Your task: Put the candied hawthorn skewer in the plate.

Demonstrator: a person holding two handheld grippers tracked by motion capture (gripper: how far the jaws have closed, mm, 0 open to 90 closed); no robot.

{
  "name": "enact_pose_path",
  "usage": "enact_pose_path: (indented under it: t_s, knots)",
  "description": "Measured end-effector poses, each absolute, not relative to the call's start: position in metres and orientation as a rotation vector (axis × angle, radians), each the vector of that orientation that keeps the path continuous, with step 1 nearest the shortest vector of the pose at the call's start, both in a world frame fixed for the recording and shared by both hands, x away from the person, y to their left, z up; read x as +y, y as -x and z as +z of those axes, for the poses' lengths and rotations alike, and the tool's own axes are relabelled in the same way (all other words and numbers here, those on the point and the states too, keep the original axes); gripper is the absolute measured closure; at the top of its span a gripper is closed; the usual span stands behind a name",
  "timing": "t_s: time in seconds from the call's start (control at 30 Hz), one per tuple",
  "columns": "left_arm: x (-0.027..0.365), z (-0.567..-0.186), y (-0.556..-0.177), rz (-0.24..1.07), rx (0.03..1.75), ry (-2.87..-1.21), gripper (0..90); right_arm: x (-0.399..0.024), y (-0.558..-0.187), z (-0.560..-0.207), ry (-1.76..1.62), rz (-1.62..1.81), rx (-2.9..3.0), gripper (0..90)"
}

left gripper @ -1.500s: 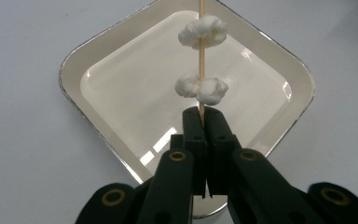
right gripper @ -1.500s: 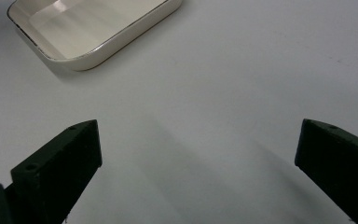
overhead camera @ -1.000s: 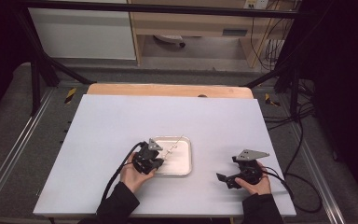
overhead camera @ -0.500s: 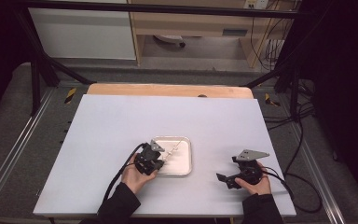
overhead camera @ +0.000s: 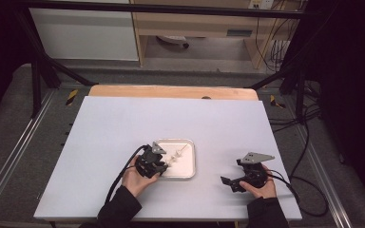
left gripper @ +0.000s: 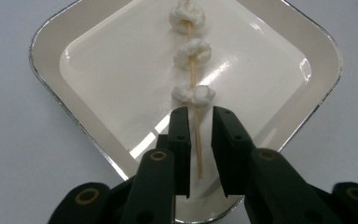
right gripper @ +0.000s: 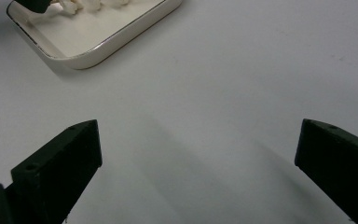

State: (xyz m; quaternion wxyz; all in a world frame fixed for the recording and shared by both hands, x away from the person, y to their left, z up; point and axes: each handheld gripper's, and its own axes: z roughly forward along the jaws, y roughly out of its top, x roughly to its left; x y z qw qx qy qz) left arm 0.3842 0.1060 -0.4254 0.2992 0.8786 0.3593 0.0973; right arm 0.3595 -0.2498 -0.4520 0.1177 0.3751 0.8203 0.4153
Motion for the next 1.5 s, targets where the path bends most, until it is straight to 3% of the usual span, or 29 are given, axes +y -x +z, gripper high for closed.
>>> enact_pose_path:
  t_s: [0.5,0.93,1.13,1.5]
  knots:
    - [0.126,-0.411,-0.375,0.238,0.844,-2.318,47.3,-0.250,-0.359,-0.451,-1.097,1.220,2.396,0.9]
    - [0.167,-0.407,-0.368,0.251,0.867,-2.295,22.2,-0.251,-0.359,-0.451,-1.101,1.219,2.392,0.9]
    - [0.191,-0.415,-0.362,0.259,0.902,-2.276,14.5,-0.251,-0.358,-0.450,-1.111,1.224,2.391,0.7]
    - [0.233,-0.430,-0.354,0.305,0.979,-2.191,11.2,-0.250,-0.359,-0.451,-1.100,1.218,2.397,0.7]
